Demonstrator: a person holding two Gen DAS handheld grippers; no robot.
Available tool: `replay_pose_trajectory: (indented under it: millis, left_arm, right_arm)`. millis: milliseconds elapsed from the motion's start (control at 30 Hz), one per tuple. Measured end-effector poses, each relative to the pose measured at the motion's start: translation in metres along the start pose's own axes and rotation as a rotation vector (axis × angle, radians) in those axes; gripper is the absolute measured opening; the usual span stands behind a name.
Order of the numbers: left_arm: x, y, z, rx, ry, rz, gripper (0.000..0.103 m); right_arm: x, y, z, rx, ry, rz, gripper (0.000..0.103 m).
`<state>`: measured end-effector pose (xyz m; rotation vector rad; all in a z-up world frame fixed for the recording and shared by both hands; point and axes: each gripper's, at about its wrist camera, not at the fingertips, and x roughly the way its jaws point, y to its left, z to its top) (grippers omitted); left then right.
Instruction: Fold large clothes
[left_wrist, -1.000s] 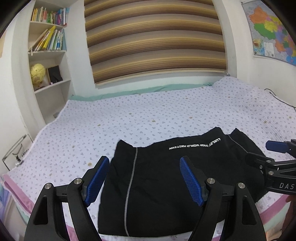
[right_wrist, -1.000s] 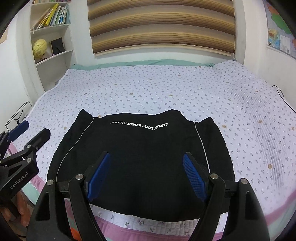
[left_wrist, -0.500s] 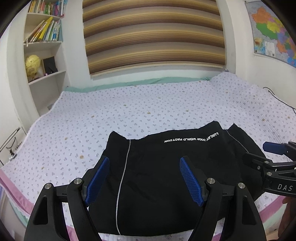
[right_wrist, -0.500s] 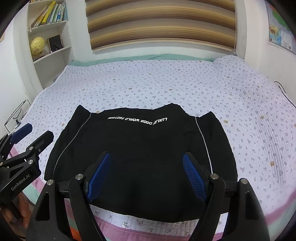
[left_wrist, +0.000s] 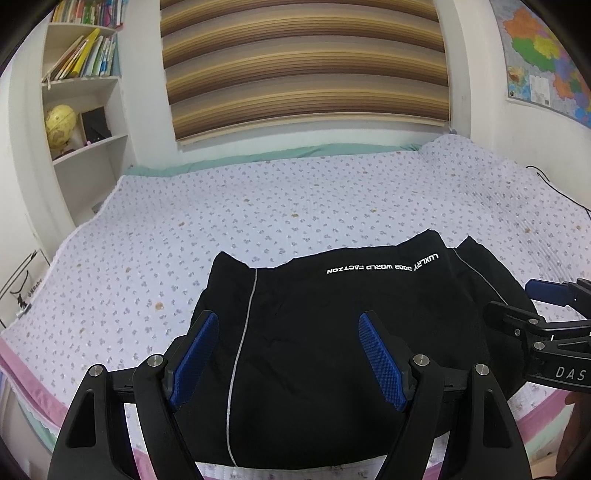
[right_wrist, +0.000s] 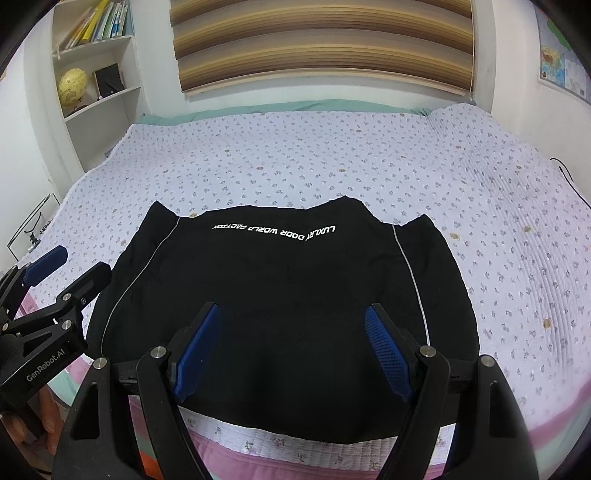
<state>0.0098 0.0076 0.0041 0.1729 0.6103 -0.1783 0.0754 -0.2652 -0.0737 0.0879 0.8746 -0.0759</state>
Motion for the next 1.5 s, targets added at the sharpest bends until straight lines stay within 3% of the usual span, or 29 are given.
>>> replay_pose_trajectory:
  millis: [900,1300,1433,1500]
  left_arm:
    - [0.005,-0.015,0.000,0.042,0.002,0.002,0.079]
    - [0.019,-0.010,0.002,0.012,0.037,-0.074,0.079]
    - [0.024,-0.002,0.004,-0.035,0.045,-0.183,0.079]
    - [0.028,0.000,0.004,-0.043,0.050,-0.190,0.079]
  right_arm:
    - [0.007,-0.009,0.003,-0.016,0.019,0.012,0.082]
    - [0.021,-0.009,0.003,-0.018,0.046,0.013,0.082]
    - [0.026,-0.013,0.003,-0.003,0.048,0.020,0.082]
    - [0.028,-0.015,0.003,0.000,0.052,0.020,0.082]
